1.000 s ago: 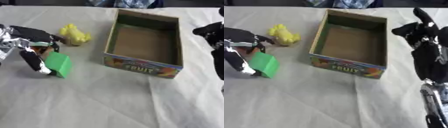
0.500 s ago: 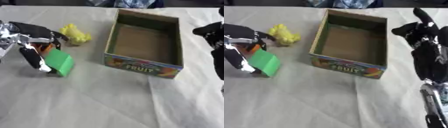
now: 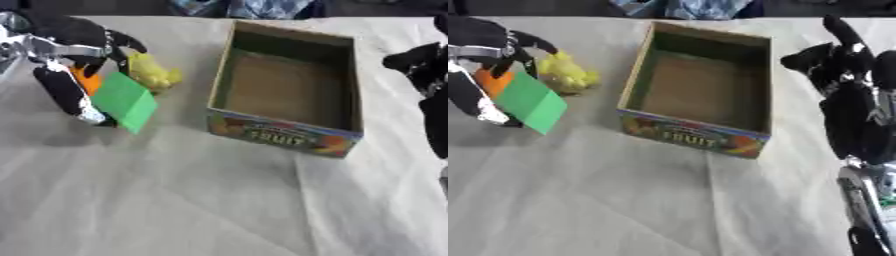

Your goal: Pick up objects on the table and place them in the box.

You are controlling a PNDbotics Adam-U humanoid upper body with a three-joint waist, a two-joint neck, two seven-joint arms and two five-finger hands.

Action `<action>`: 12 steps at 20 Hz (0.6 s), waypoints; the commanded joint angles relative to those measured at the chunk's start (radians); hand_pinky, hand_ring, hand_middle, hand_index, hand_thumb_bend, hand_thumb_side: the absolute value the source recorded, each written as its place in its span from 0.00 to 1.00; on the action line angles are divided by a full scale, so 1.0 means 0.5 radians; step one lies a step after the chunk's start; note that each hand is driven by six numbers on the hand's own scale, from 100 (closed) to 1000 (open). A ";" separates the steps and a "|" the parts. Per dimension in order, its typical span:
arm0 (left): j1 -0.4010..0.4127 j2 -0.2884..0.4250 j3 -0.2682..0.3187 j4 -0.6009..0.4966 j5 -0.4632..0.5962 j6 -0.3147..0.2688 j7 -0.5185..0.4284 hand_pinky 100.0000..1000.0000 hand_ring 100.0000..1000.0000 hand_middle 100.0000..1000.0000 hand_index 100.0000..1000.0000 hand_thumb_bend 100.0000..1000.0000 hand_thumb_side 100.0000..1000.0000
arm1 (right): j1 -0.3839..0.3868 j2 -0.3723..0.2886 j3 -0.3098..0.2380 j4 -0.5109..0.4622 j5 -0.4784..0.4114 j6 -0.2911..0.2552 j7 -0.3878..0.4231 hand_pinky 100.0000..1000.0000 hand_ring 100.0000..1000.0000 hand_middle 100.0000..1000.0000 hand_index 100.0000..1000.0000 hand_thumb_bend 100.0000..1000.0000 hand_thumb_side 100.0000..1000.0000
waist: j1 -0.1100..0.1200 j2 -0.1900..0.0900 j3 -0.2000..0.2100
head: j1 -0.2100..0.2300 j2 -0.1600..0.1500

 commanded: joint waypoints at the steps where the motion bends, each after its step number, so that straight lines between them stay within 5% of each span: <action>1: -0.093 -0.018 0.047 -0.042 0.010 -0.005 -0.035 0.31 0.33 1.00 0.33 0.00 0.00 | -0.006 -0.037 -0.015 -0.041 -0.018 0.002 -0.008 0.78 0.68 0.56 0.96 0.29 1.00 | 0.000 -0.051 0.002 | -0.009 -0.019; 12: -0.278 -0.268 0.156 -0.068 -0.016 0.218 -0.010 0.22 0.27 1.00 0.29 0.00 0.00 | -0.034 -0.037 -0.012 -0.041 -0.055 0.012 0.000 0.78 0.68 0.56 0.96 0.29 1.00 | 0.007 -0.045 -0.035 | 0.010 -0.055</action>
